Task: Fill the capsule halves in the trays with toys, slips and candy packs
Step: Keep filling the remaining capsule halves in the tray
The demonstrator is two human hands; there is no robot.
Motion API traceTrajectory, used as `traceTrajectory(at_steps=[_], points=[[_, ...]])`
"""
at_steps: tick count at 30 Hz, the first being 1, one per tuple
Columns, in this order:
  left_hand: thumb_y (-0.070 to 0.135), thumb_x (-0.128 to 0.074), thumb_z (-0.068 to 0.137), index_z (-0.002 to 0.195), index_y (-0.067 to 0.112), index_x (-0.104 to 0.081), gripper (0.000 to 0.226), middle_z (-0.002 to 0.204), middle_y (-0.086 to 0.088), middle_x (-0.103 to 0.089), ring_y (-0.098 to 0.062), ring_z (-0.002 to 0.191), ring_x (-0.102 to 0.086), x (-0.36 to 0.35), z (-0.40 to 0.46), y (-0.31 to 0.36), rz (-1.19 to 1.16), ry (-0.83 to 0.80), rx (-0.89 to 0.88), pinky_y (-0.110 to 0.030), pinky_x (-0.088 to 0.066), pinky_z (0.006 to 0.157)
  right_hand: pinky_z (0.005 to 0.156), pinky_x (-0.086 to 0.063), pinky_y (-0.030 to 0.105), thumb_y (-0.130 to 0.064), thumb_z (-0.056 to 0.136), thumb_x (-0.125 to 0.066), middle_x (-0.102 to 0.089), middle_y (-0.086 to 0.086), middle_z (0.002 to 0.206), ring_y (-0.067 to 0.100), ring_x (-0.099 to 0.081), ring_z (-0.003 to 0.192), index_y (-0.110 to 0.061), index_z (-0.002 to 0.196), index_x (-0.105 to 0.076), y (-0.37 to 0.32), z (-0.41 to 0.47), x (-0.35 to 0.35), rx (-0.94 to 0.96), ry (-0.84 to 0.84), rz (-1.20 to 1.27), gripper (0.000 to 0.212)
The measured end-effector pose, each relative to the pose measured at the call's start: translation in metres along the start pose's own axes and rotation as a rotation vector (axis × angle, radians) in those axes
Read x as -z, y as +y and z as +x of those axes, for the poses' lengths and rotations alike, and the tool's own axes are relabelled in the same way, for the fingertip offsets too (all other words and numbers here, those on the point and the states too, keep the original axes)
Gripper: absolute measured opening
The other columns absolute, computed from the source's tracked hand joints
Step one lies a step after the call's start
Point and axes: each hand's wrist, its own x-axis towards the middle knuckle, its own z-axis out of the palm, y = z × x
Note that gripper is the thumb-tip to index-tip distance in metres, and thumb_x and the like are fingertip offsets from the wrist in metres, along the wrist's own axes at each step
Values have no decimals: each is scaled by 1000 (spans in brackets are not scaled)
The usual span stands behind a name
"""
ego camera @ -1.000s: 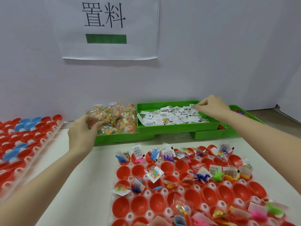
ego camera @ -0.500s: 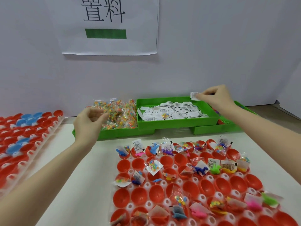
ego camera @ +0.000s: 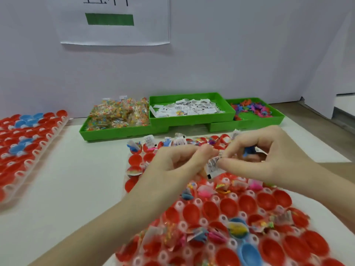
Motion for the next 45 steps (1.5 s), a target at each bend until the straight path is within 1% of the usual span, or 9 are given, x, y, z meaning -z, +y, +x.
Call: traceTrajectory(at_steps=[6,10,14,18,23,34,37,41,45], points=[[17,-72,69,90,29,-68,24,75,12,-71,-1,69,-64,-21,-33,-3,39,-80,2,-16,-51,65,45,-30,9,-33,62,-73,-56,-4,52,7,-43,44,-31,58,-68,-10,-44,-12,40,59,-131,6],[1,-69,78,95,38,-58,42,83,13,-71,0,72,-64,-27,-52,-16,274,-52,-35,-11,-48,68,53,-36,10,-50,72,-58,-60,-12,71,0,-51,59,-43,94,-66,-10,-75,-16,-95,-72,47,24],[7,-66,81,95,37,-56,35,86,23,-65,8,77,-58,-35,-66,-25,479,-163,-54,-5,-42,68,67,-38,4,-30,89,-39,-64,-18,82,-2,-53,67,-41,112,-54,1,-99,-17,-158,-48,149,29],[10,-67,82,98,21,-70,20,96,26,-45,-1,80,-53,-41,-70,-27,630,-189,-156,-14,-46,73,64,-48,11,-24,77,-52,-71,-11,93,7,-64,66,-34,95,-58,2,-109,-23,-194,78,264,21],[8,-66,82,114,25,-61,37,91,16,-59,-1,86,-55,-42,-70,-28,607,-196,-174,-18,-49,76,67,-51,12,-23,66,-64,-69,-11,77,7,-69,73,-33,73,-65,-2,-113,-27,-182,118,228,12],[2,-71,76,98,22,-65,30,82,7,-70,-1,76,-65,-31,-77,-19,346,-108,-144,-17,-52,70,65,-51,11,-13,61,-76,-69,-17,73,2,-67,69,-30,74,-69,-14,-132,-38,-110,0,108,22],[3,-72,75,94,15,-70,23,82,11,-69,-1,75,-63,-33,-78,-16,425,-218,-174,-12,-50,66,66,-49,8,0,64,-78,-70,-18,74,-1,-67,69,-28,69,-71,-10,-134,-42,-142,49,46,29],[5,-71,76,91,8,-72,15,81,9,-61,-2,76,-60,-42,-75,-14,543,-363,-186,-11,-51,65,68,-49,8,-19,65,-65,-70,-18,76,-1,-67,70,-33,82,-67,-13,-133,-40,-113,123,59,22],[6,-70,77,96,10,-69,20,84,2,-66,-6,75,-58,-46,-74,-17,674,-393,-191,-22,-50,67,64,-50,11,-20,65,-77,-68,-11,73,1,-65,69,-29,65,-72,-12,-136,-42,-47,62,-36,11]])
